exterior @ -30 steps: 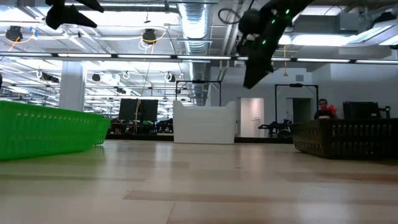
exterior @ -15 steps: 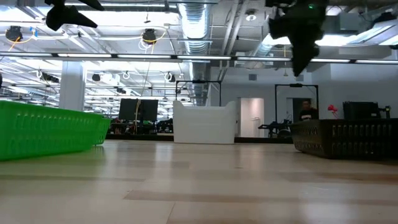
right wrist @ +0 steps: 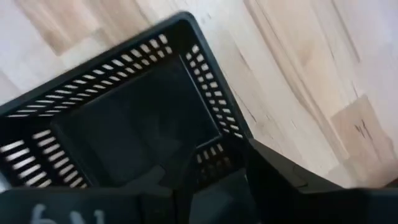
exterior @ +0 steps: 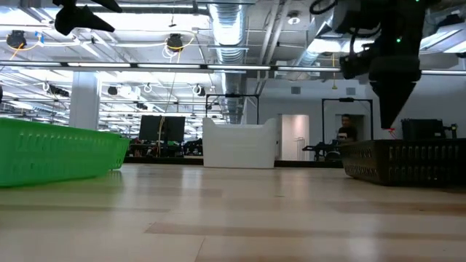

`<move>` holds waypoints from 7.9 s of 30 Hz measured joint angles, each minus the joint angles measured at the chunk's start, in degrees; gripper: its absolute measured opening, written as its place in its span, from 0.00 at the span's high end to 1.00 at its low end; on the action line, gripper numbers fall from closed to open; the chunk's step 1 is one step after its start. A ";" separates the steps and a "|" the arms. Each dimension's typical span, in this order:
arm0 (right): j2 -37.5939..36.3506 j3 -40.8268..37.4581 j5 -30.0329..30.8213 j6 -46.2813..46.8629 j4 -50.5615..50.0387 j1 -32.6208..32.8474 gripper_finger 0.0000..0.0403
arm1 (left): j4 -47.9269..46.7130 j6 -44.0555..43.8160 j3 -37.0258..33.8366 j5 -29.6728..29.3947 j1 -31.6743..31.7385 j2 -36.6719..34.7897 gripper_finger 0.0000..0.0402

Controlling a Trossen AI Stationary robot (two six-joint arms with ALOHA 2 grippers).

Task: Stack baskets by color
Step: Move the top left black bin to the top right of the table, then stack the middle black bin into the top black bin

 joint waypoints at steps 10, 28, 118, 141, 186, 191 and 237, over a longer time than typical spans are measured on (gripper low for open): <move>0.31 -1.71 3.30 1.08 1.59 -0.06 0.63 | -0.04 0.90 0.00 -0.33 -0.01 0.00 0.36; 0.33 -1.71 1.32 3.56 3.74 1.44 0.64 | -0.38 1.97 0.00 -0.35 -0.01 0.00 0.36; 21.71 23.14 7.82 -5.91 -6.08 -24.93 0.67 | -2.87 1.77 0.02 -0.44 0.01 -0.02 0.36; 21.82 23.08 6.74 67.54 -29.00 21.54 0.47 | -4.66 7.55 0.02 7.95 -0.01 -0.02 0.36; 14.92 -2.38 4.58 68.51 -10.01 12.87 0.99 | -2.79 6.71 0.02 0.40 0.01 -0.02 0.36; 11.79 3.15 9.43 66.04 -19.52 9.14 0.99 | 0.66 8.91 0.02 -0.98 0.01 -0.02 0.36; 21.67 17.13 10.72 1.46 9.80 -25.79 0.97 | 2.18 8.57 0.02 0.59 0.01 -0.02 0.36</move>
